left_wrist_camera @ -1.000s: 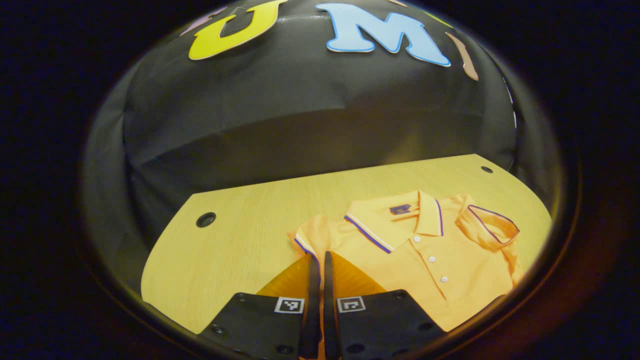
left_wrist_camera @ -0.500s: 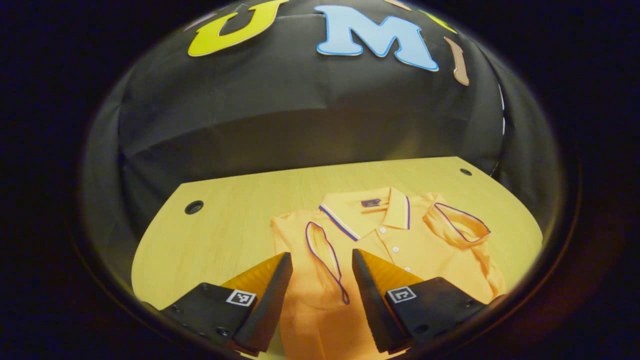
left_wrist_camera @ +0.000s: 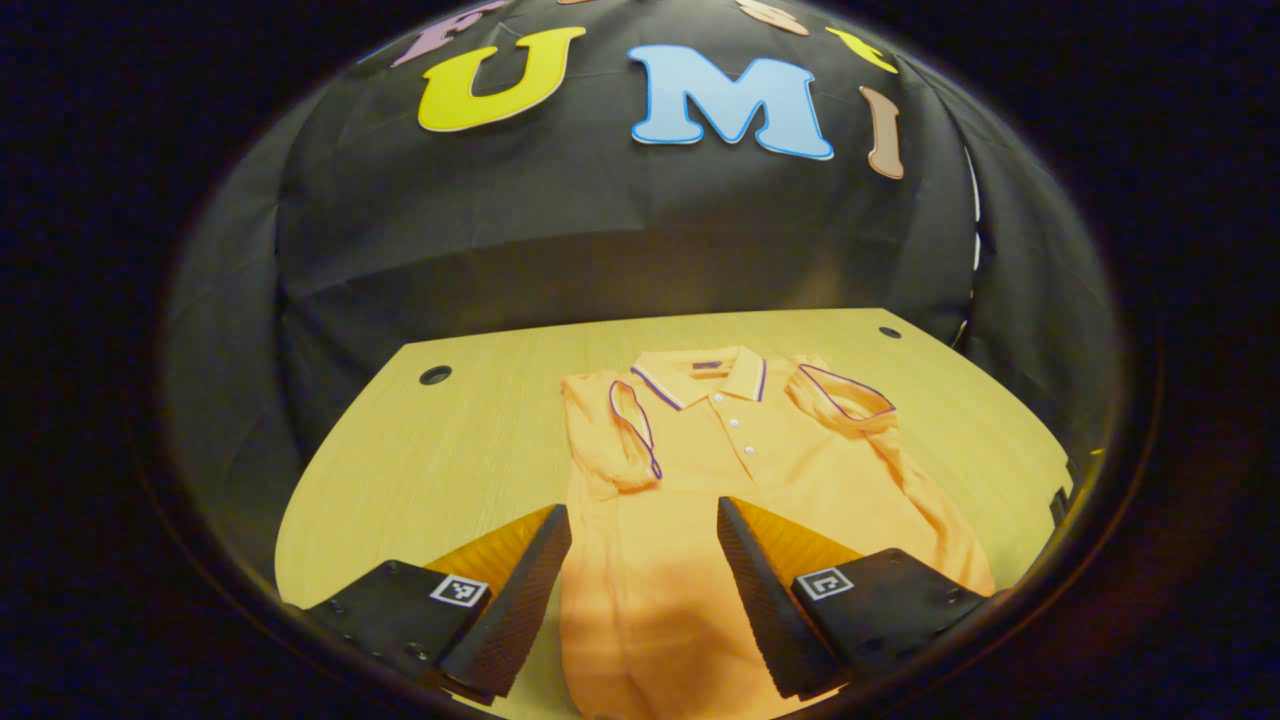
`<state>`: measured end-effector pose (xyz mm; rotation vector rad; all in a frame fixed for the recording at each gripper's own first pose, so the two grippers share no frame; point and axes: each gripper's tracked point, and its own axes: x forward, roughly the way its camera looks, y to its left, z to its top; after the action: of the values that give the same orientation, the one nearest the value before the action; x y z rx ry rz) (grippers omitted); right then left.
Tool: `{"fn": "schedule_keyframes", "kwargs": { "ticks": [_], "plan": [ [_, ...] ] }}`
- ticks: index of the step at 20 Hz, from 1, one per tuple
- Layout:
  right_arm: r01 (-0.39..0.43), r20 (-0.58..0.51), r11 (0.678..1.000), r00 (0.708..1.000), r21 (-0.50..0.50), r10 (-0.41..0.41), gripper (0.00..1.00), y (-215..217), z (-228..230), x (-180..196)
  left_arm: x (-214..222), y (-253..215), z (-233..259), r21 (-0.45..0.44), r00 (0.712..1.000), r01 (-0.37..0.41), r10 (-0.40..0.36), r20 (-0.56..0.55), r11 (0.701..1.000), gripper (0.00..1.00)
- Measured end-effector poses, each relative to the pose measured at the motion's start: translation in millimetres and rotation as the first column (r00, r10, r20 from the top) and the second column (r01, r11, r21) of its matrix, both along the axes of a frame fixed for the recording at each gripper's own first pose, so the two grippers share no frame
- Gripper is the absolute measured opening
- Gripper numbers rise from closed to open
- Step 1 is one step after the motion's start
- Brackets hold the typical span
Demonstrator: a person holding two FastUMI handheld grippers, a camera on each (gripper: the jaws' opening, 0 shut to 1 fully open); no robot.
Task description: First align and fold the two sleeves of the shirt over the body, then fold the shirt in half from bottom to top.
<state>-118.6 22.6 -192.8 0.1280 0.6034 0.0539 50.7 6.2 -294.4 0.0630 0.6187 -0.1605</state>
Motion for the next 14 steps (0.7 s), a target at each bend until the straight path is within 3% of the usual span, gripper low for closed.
{"fn": "schedule_keyframes", "kwargs": {
  "ticks": [7,11,14],
  "plan": [
    [-0.04,-0.112,0.999,0.993,0.027,0.043,0.98,-5,-47,-51,-118,-3,-14,-0.022,0.998,0.009,-0.011,-0.066,1.0,0.97],
    [-0.064,-0.179,0.998,0.982,0.022,0.067,0.94,-6,-74,-75,-173,8,-25,-0.042,0.993,-0.015,0.01,-0.116,0.999,0.97],
    [-0.079,-0.215,0.997,0.973,0.024,0.082,0.98,-4,-92,-85,-204,21,-30,-0.042,0.99,-0.042,0.036,-0.136,0.998,0.98]
  ]
}}
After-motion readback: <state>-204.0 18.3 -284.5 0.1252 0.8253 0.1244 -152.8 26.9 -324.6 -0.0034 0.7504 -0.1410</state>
